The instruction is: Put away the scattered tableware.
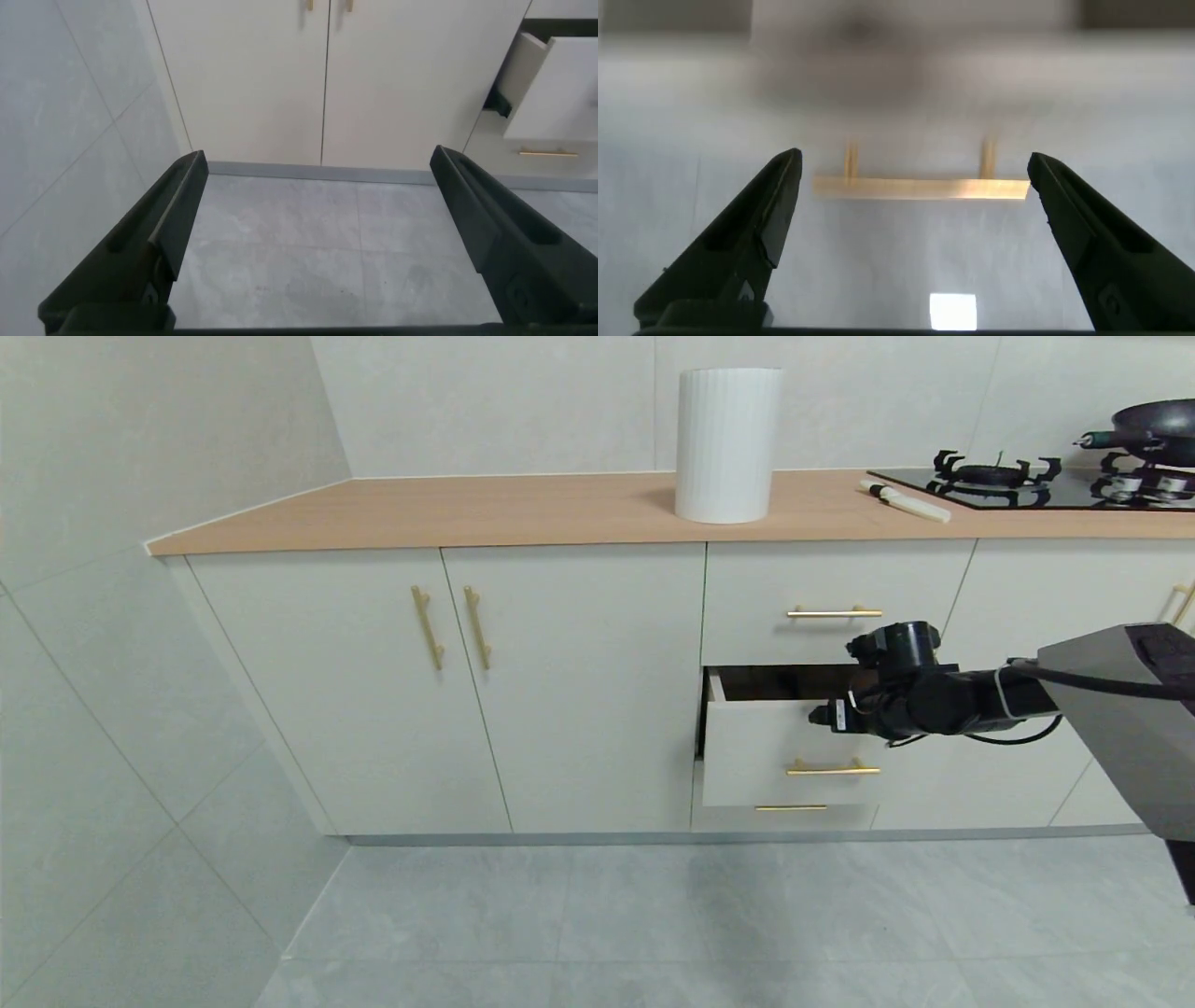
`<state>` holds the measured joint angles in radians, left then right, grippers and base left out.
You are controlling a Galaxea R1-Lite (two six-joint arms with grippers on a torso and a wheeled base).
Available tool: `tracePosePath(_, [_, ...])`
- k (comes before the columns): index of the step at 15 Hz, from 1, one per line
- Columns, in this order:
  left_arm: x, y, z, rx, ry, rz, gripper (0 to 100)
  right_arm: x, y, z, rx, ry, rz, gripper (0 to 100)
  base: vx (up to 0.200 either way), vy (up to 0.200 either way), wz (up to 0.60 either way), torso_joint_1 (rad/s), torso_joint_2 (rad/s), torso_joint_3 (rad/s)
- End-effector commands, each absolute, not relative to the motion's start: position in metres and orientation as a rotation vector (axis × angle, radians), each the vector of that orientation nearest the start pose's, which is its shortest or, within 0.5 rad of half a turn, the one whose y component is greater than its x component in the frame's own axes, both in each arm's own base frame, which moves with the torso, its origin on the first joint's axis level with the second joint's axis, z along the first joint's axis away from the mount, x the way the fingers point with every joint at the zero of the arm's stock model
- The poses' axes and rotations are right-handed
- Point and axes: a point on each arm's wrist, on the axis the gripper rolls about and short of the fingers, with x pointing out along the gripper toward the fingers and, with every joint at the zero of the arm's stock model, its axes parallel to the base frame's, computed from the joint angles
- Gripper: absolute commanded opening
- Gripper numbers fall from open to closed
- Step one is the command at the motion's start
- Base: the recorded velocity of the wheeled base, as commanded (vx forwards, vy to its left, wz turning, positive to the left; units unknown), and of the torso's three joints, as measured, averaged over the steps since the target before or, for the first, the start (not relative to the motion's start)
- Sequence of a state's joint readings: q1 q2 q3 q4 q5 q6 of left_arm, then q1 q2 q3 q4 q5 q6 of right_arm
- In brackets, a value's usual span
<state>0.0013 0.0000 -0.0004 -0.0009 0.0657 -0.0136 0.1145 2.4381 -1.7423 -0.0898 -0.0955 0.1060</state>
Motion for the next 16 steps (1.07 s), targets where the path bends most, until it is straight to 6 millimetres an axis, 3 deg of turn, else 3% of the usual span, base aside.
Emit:
tracePosePath(1, [-0.023, 0.001, 0.076, -0.014, -0.002, 0.067, 100, 0.501, 0.052, 0.064, 0.04, 0.594, -0.026, 100, 0.0, 0.0, 0.0, 0.0, 0.0, 0.0])
tracePosePath(10, [-0.023, 0.001, 0.076, -0.014, -0.002, 0.067, 100, 0.53, 0.051, 0.036, 0.096, 0.47, -0.142, 100, 0.0, 0.0, 0.0, 0.0, 0.0, 0.0])
tracePosePath(16, [-0.023, 0.001, 0.076, -0.014, -0.002, 0.067, 100, 0.545, 0.051, 0.03, 0.129, 0.376, -0.196, 100, 0.0, 0.0, 0.0, 0.0, 0.0, 0.0])
